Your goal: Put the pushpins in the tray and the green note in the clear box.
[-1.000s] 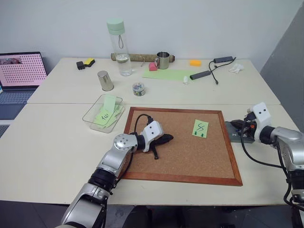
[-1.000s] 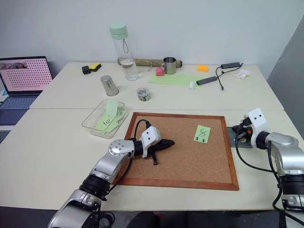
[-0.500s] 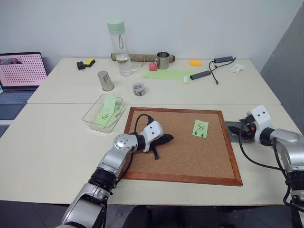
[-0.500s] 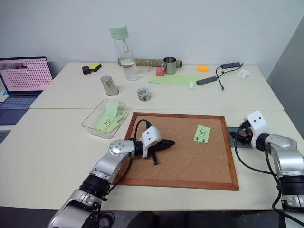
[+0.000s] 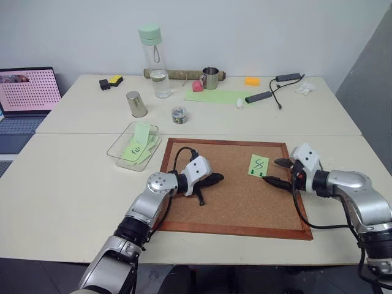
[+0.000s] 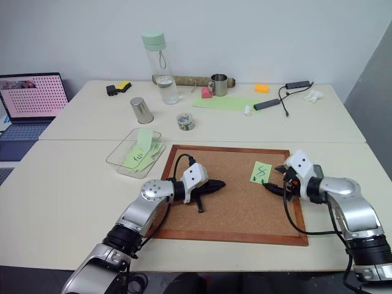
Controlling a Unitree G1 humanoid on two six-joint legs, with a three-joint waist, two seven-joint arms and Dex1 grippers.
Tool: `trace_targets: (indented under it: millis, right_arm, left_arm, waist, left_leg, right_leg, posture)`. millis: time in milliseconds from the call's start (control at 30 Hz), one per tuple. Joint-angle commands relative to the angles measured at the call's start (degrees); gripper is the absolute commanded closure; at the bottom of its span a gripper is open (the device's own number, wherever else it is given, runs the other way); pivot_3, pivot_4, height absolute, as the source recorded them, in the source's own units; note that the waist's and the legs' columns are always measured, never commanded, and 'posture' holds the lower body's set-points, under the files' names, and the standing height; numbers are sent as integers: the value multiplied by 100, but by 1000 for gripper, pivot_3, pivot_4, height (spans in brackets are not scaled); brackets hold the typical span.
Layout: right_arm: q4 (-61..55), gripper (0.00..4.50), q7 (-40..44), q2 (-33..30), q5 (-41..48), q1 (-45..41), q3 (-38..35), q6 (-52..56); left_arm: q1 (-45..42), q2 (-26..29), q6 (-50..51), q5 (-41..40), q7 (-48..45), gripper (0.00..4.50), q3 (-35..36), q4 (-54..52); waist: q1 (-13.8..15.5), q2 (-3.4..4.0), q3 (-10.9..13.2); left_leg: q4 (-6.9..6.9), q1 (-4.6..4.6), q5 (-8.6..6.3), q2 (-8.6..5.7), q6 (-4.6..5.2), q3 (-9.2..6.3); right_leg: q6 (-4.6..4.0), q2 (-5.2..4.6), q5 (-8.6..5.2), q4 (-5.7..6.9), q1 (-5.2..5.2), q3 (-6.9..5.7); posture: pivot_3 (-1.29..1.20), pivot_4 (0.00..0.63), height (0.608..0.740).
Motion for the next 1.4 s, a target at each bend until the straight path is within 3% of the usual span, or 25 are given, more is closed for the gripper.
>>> trace_targets:
  millis: [33, 100, 200, 533, 733, 1233, 1400]
  right_arm:
    - [150, 696, -30, 101, -61, -190, 14, -258]
    - [284, 696, -31, 160, -95, -239, 53, -335]
    - [473, 1119, -36, 244, -144, -295, 89, -482]
    - [648, 3459, 58, 300, -177, -212, 90, -714]
    - [595, 4485, 142, 302, -100, -168, 46, -753]
    - [-136, 4495, 153, 266, 919, -87, -606, 13]
    - [-31, 4495, -195, 165, 1007, -152, -1014, 244]
  left_arm:
    - [178, 85, 144, 230, -64, 4500, -182, 198]
    - [175, 86, 152, 227, -59, 4500, -178, 202]
    - [167, 84, 159, 221, -50, 4500, -172, 210]
    - [185, 83, 167, 218, -40, 4500, -172, 210]
    - [194, 89, 177, 217, -45, 4500, -176, 196]
    - [228, 83, 178, 249, -13, 4500, -200, 239]
    - [213, 77, 179, 254, -6, 4500, -202, 256]
  waist:
    - [0, 1, 0]
    - [0, 0, 0]
    - [-1, 0, 0]
    - [-2, 1, 0]
    - [-2, 0, 0]
    - [1, 0, 0]
    - [2, 0, 0]
  left_leg:
    - [0, 0, 0, 0, 0, 0]
    - [0, 0, 0, 0, 0, -1]
    - [0, 1, 0, 0, 0, 0]
    - [0, 1, 0, 0, 0, 0]
    - [0, 1, 0, 0, 0, 0]
    - [-1, 1, 0, 0, 0, -1]
    - [-1, 1, 0, 0, 0, -1]
  right_leg:
    - [0, 0, 0, 0, 0, 1]
    - [0, 0, 0, 0, 0, 0]
    - [0, 0, 0, -1, 0, 0]
    - [0, 0, 0, 0, -1, 0]
    - [0, 0, 0, 0, 0, 1]
    - [0, 0, 0, -1, 0, 0]
    - [0, 0, 0, -1, 0, 1]
  posture:
    - [0, 150, 740]
    - [0, 150, 740]
    - [0, 150, 740]
    - [0, 150, 740]
    - [0, 150, 740]
    - [0, 150, 740]
    - [0, 150, 740]
